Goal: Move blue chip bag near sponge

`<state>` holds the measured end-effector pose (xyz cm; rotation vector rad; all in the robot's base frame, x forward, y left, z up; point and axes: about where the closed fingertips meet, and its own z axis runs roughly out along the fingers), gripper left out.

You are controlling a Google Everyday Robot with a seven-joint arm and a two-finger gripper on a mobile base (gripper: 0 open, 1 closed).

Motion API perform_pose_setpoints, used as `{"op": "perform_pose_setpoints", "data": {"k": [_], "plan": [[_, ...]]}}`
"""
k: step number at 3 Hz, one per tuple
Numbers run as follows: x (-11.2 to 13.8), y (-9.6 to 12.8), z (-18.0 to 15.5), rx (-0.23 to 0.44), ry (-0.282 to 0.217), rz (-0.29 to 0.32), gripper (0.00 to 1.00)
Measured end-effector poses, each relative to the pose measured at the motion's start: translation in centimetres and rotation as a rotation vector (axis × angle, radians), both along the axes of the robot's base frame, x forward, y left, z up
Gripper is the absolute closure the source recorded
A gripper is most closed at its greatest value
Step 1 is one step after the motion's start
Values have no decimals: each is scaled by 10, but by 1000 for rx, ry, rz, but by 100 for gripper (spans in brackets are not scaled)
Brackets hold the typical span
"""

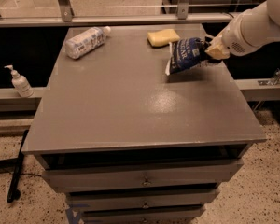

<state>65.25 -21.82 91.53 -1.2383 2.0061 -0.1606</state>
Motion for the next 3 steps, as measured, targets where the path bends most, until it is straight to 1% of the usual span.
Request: {"op": "perform_pose_setpoints", "data": {"k": [1,2,3], "plan": [[58,-47,3,-73,-80,-75,100],[103,-81,7,-132,-139,-138,100],[136,-95,-1,-191,-161,-166,100]]}}
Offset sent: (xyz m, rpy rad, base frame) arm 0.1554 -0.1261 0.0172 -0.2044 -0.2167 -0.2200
